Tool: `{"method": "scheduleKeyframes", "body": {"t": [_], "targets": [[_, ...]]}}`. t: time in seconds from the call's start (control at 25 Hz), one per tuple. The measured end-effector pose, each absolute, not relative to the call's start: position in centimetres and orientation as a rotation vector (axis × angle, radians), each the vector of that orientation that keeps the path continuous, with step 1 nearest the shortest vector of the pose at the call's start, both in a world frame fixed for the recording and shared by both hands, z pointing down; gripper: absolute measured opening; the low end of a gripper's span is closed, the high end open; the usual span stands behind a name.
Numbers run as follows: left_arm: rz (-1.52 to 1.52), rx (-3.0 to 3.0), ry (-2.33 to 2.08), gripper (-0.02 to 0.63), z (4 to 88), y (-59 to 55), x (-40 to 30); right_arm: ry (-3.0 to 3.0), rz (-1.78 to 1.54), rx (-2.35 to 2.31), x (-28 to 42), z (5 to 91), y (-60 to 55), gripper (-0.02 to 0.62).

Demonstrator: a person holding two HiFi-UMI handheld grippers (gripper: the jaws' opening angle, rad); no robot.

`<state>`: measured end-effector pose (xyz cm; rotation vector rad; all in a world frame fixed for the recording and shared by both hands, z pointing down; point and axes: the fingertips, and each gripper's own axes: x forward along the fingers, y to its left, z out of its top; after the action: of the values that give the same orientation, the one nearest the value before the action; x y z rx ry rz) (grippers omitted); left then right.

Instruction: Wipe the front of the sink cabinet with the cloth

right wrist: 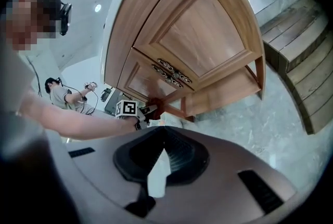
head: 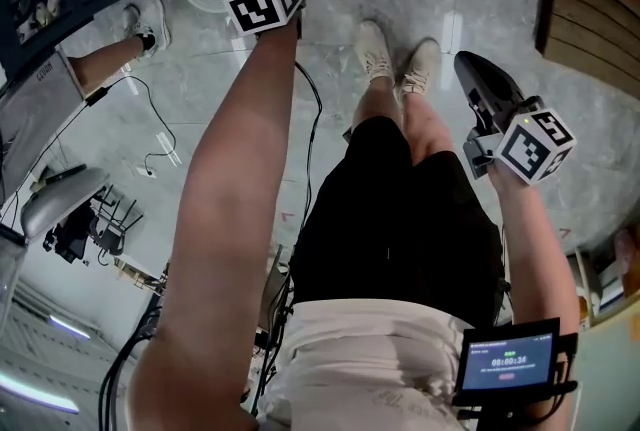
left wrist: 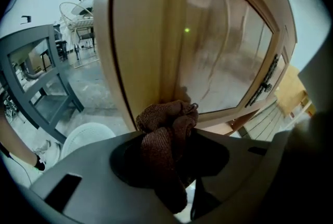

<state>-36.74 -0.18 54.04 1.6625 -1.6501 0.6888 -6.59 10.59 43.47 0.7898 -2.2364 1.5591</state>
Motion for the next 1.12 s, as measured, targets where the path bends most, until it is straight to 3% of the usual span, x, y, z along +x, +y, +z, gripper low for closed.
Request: {"method": "scheduleKeyframes", "body": {"t": [0.48,1.12], "targets": [[0.907,1.579,-1.632,0.164,57.7,1.5,-42.2,-2.250,1.551,0.841,-9.1,44.4,10.7,0.012],[0.709,1.802,-1.395,0.164,57.3,-1.9,-24.9,-2.261,1.582,1.003,-5.2,45.0,10.8,0.012]]}}
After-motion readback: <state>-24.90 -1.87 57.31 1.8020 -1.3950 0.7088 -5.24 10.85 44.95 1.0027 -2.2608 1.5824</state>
